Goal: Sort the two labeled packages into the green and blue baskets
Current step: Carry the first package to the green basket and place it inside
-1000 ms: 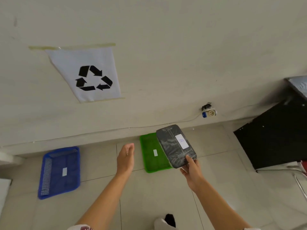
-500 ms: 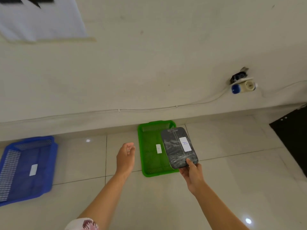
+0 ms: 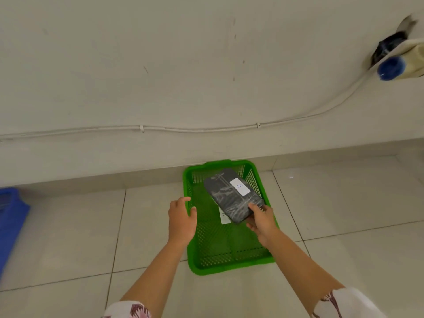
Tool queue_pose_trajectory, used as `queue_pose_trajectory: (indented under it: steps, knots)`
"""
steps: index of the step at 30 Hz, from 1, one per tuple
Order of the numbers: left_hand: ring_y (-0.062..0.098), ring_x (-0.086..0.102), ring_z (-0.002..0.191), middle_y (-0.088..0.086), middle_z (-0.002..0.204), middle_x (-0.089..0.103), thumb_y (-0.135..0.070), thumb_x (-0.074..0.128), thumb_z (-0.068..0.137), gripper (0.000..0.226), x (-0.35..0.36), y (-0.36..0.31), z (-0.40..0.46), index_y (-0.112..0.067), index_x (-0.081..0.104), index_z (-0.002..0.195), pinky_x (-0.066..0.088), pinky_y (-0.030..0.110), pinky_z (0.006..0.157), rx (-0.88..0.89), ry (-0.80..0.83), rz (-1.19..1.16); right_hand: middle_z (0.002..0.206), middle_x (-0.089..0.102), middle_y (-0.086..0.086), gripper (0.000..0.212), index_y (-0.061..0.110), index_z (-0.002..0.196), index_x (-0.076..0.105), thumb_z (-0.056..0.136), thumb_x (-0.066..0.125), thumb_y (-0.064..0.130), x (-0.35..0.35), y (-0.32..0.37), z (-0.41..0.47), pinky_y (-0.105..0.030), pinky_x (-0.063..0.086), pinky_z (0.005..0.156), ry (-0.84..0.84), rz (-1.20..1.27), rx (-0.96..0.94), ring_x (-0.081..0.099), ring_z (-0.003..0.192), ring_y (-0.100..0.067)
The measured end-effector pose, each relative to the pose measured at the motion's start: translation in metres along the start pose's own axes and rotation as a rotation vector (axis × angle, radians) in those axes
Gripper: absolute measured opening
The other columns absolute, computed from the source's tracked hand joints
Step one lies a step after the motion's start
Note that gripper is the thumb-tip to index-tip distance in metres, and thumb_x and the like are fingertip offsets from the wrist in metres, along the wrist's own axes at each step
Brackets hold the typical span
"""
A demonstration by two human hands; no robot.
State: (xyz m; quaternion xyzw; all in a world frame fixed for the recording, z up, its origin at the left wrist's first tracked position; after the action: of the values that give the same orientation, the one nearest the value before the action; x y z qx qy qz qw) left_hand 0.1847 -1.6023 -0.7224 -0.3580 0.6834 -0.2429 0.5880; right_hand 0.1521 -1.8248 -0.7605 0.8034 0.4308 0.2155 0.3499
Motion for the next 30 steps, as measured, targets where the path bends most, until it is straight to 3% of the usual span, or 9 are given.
queue_pose_trajectory:
  steps: [4, 10, 12, 14, 17, 21, 25, 27, 30]
  knots:
    - [0.027, 0.046, 0.120, 0.015, 0.128, 0.045, -0.011, 0.051, 0.091, 0.039, 0.017, 0.017, 0.007, -0.009, 0.045, 0.129, 0.038, 0.036, 0.103, 0.065, 0.046, 0.066, 0.113, 0.054, -0.018, 0.031, 0.013, 0.108, 0.033, 0.092, 0.058, 0.022, 0.006, 0.000, 0.041, -0.030, 0.044, 0.056, -0.017, -0.142, -0.057, 0.053, 0.075, -0.019]
    - [0.023, 0.048, 0.117, 0.011, 0.127, 0.045, -0.003, 0.053, 0.088, 0.044, 0.025, 0.030, 0.009, -0.010, 0.044, 0.131, 0.040, 0.033, 0.105, 0.152, 0.040, 0.061, 0.104, 0.057, -0.018, 0.027, 0.018, 0.076, 0.034, 0.095, 0.052, 0.025, 0.031, 0.013, 0.078, -0.039, 0.052, 0.067, 0.010, -0.344, -0.164, 0.057, 0.079, -0.022]
    - [0.023, 0.049, 0.116, 0.010, 0.129, 0.045, 0.003, 0.052, 0.087, 0.049, 0.027, 0.033, 0.008, -0.010, 0.043, 0.133, 0.040, 0.033, 0.106, 0.162, 0.023, 0.052, 0.111, 0.059, -0.020, 0.024, 0.017, 0.079, 0.036, 0.094, 0.052, 0.026, 0.037, 0.015, 0.085, -0.049, 0.052, 0.087, -0.004, -0.406, -0.196, 0.060, 0.097, -0.032]
    - [0.021, 0.047, 0.119, 0.009, 0.131, 0.044, 0.007, 0.051, 0.085, 0.054, 0.029, 0.036, 0.007, -0.009, 0.041, 0.135, 0.035, 0.026, 0.108, 0.167, -0.006, 0.049, 0.118, 0.058, -0.021, 0.017, 0.013, 0.091, 0.041, 0.095, 0.052, 0.025, 0.042, 0.017, 0.091, -0.053, 0.048, 0.096, -0.013, -0.434, -0.216, 0.058, 0.108, -0.036]
    - [0.019, 0.045, 0.123, 0.008, 0.137, 0.043, 0.010, 0.048, 0.085, 0.057, 0.032, 0.042, 0.004, -0.007, 0.039, 0.138, 0.026, 0.016, 0.107, 0.184, -0.054, 0.072, 0.134, 0.051, -0.019, 0.028, 0.008, 0.121, 0.044, 0.096, 0.051, 0.019, 0.047, 0.019, 0.092, -0.043, 0.042, 0.103, 0.012, -0.467, -0.278, 0.051, 0.120, -0.033]
    - [0.018, 0.037, 0.135, 0.008, 0.149, 0.033, 0.007, 0.042, 0.089, 0.057, 0.040, 0.050, -0.003, -0.007, 0.030, 0.143, 0.019, 0.019, 0.113, 0.219, -0.074, 0.117, 0.140, 0.042, -0.014, 0.051, 0.015, 0.132, 0.041, 0.086, 0.064, 0.013, 0.051, 0.014, 0.072, -0.028, 0.029, 0.105, 0.077, -0.730, -0.601, 0.045, 0.126, -0.027]
    - [0.017, 0.005, 0.147, 0.001, 0.159, 0.000, 0.013, 0.037, 0.088, 0.070, 0.057, 0.058, -0.012, -0.010, 0.009, 0.147, 0.000, 0.007, 0.110, 0.258, -0.081, 0.194, 0.154, 0.028, -0.006, 0.049, 0.024, 0.134, 0.046, 0.087, 0.062, 0.018, 0.062, -0.011, 0.054, -0.034, 0.016, 0.116, 0.185, -1.121, -0.883, 0.025, 0.142, -0.027]
    - [0.018, -0.006, 0.147, -0.001, 0.156, -0.013, 0.017, 0.036, 0.085, 0.076, 0.064, 0.062, -0.012, -0.011, 0.000, 0.147, -0.010, -0.006, 0.099, 0.291, -0.091, 0.242, 0.160, 0.018, -0.003, 0.054, 0.028, 0.143, 0.036, 0.092, 0.054, 0.020, 0.066, -0.027, 0.055, -0.041, 0.013, 0.120, 0.282, -1.297, -0.920, 0.008, 0.148, -0.027]
    - [0.019, -0.010, 0.147, 0.001, 0.157, -0.015, 0.019, 0.036, 0.084, 0.079, 0.069, 0.064, -0.010, -0.010, -0.001, 0.147, -0.012, -0.009, 0.095, 0.309, -0.097, 0.281, 0.163, 0.002, 0.001, 0.065, 0.034, 0.150, 0.015, 0.095, 0.048, 0.023, 0.065, -0.035, 0.062, -0.047, 0.006, 0.121, 0.281, -1.454, -0.926, -0.009, 0.148, -0.027]
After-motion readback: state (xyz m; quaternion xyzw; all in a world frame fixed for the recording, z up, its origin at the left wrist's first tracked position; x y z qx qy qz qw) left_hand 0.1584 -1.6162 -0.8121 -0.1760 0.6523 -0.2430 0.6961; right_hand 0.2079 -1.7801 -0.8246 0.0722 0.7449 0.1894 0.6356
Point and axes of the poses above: each hand's wrist, its own z-axis towards the middle knuckle, its own x-axis out of the palm, y = z × x, the point moved 4 cm from there along z, towards the middle knuckle
